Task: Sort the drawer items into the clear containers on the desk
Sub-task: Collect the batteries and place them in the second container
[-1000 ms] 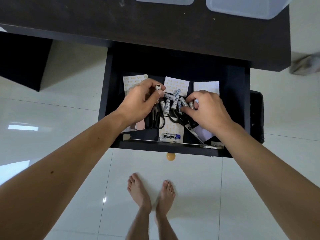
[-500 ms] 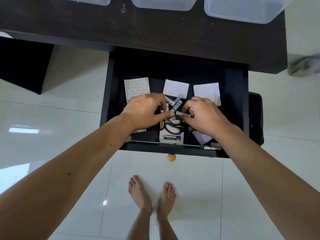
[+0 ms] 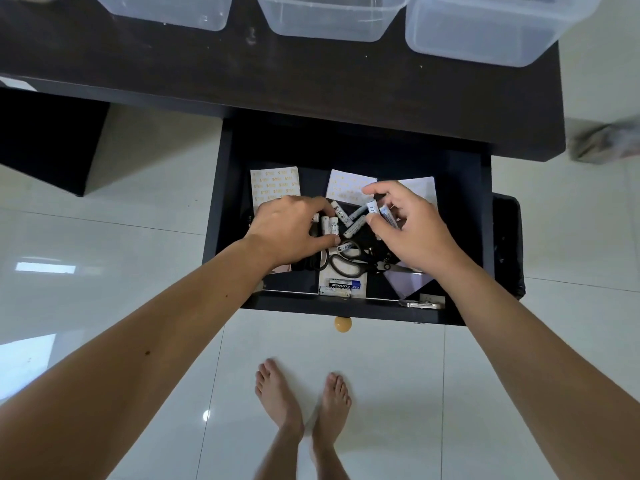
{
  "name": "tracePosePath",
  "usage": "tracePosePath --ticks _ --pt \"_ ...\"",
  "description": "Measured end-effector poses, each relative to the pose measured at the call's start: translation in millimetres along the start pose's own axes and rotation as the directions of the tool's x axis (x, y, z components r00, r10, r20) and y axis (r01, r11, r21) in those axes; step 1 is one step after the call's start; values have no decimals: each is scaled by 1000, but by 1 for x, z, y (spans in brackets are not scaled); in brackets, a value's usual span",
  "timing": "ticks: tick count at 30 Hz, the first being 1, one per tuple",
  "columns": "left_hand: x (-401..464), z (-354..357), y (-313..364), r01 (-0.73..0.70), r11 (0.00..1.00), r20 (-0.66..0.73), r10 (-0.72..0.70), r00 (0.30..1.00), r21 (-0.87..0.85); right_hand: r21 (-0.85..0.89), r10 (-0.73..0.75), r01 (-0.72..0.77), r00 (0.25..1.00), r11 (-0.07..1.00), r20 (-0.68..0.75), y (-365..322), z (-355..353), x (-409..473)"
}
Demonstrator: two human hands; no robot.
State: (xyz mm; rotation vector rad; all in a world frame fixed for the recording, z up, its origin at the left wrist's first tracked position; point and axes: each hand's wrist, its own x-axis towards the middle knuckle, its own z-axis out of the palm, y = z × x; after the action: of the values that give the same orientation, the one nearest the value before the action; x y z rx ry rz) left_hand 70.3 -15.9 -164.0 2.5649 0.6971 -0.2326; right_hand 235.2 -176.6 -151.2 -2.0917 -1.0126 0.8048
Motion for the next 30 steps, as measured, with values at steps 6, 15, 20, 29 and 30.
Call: tracePosePath --ticks 6,15,20,29,30 --pt "-1 -2 -6 -36 988 10 38 999 -148 93 111 -117 992 989 64 -8 -2 2" --pt "-3 1 -3 -50 882 26 70 997 -469 45 60 -65 993 997 97 7 0 6" --pt "-5 1 -3 -11 818 53 50 997 -576 56 37 -44 993 997 111 8 0 7" --pt "-6 -1 -9 41 801 11 -44 999 -597 -347 -49 122 976 930 212 5 7 19" --pt "-7 -3 -8 50 797 17 -50 999 -602 -398 -60 157 968 904 245 4 7 18"
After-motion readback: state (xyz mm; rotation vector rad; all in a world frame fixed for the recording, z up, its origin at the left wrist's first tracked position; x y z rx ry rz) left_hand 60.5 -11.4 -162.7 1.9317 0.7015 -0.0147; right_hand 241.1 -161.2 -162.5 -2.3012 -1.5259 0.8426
